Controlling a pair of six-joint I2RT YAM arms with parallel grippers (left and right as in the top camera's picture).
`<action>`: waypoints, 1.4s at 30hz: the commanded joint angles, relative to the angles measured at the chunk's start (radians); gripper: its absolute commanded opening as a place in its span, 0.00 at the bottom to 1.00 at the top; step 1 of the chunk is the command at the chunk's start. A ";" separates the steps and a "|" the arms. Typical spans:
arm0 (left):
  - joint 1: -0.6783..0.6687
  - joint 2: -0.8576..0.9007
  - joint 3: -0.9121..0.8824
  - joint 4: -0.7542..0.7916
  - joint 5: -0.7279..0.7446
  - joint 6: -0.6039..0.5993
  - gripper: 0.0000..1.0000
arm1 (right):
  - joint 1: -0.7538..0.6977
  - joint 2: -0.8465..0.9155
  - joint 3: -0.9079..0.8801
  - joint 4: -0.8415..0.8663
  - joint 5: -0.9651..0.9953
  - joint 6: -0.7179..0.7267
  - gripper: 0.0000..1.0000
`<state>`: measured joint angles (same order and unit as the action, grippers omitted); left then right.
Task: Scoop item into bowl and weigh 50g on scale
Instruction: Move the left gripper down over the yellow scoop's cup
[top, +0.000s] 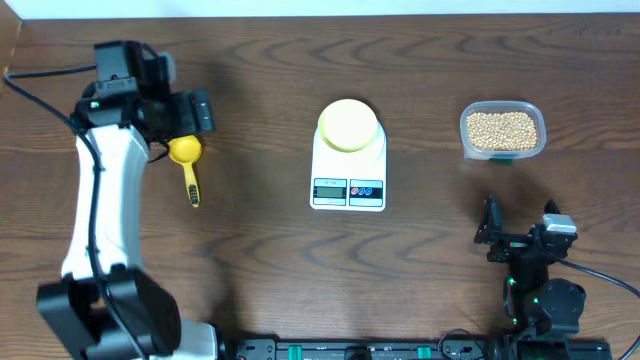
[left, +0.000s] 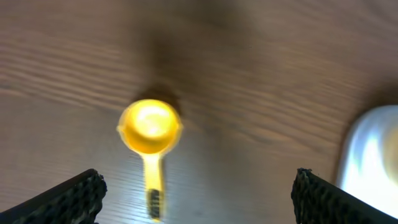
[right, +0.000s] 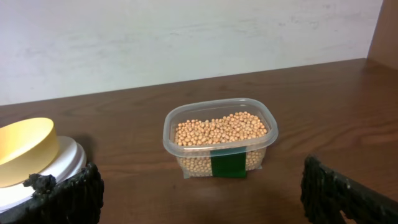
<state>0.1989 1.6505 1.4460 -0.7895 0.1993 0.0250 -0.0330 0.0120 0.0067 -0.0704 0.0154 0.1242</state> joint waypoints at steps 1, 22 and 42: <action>0.083 0.094 0.016 0.043 -0.024 0.047 0.98 | 0.006 -0.006 -0.002 -0.003 -0.003 -0.006 0.99; 0.106 0.383 0.016 0.177 -0.029 0.100 0.55 | 0.006 -0.006 -0.002 -0.003 -0.003 -0.006 0.99; 0.106 0.409 -0.035 0.162 -0.036 0.113 0.43 | 0.006 -0.006 -0.001 -0.003 -0.003 -0.006 0.99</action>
<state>0.3031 2.0277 1.4181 -0.6247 0.1768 0.1318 -0.0330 0.0120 0.0067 -0.0704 0.0154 0.1242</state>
